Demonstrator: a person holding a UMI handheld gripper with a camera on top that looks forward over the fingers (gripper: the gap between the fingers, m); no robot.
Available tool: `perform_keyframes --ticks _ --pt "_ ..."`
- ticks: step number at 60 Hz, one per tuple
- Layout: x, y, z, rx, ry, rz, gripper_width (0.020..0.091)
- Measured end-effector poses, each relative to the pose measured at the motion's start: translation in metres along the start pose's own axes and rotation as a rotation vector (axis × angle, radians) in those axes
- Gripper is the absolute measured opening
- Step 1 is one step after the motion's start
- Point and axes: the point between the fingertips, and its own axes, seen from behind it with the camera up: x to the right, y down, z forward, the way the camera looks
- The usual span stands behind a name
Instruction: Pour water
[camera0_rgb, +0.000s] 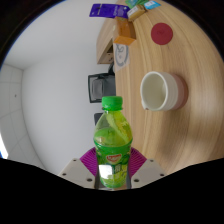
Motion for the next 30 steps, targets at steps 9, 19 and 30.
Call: perform_keyframes --ticks 9,19,30 --pt "0.003 -0.014 0.007 -0.010 -0.010 0.242 0.0358" --pt "0.008 -0.027 0.009 0.005 -0.002 0.362 0.0359" --pt "0.018 -0.017 0.008 -0.034 0.048 0.276 0.0359"
